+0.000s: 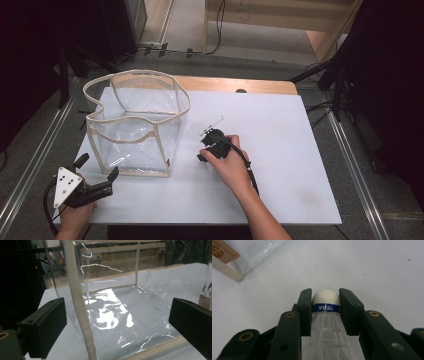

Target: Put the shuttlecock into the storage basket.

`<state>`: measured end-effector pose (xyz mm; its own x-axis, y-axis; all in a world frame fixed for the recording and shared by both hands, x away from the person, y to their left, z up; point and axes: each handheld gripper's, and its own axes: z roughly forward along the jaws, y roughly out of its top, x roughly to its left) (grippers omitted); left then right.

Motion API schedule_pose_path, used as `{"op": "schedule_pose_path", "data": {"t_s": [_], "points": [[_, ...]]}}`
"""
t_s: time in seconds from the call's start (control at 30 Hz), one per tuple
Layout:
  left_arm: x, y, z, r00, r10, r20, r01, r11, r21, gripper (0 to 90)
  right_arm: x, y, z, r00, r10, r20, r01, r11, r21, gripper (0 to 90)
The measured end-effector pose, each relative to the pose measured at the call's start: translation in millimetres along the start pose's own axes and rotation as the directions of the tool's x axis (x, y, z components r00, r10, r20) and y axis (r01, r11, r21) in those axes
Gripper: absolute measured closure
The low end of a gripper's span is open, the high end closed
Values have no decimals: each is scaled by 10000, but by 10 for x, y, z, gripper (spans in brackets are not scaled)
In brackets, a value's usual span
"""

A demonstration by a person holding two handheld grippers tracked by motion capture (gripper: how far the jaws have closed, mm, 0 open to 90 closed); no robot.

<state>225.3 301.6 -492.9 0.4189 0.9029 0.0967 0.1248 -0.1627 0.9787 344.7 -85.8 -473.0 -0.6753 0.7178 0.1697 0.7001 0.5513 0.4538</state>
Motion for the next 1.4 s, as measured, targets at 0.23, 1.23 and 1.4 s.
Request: {"op": "schedule_pose_path", "data": {"t_s": [0.23, 1.23, 1.4], "points": [[-3, -1, -2, 10000, 13, 8, -13, 10000, -2, 23, -18, -4, -99, 10000, -17, 1, 17, 9992, -404, 628], [-9, -1, 3, 10000, 73, 43, -73, 10000, 6, 23, -12, 88, -458, 9992, -388, 7, 385, 9874, -1537, 629], [-10, -1, 3, 10000, 73, 43, -73, 10000, -2, 23, -13, 103, -494, 9991, -422, 49, 425, 9859, -1618, 630]]}}
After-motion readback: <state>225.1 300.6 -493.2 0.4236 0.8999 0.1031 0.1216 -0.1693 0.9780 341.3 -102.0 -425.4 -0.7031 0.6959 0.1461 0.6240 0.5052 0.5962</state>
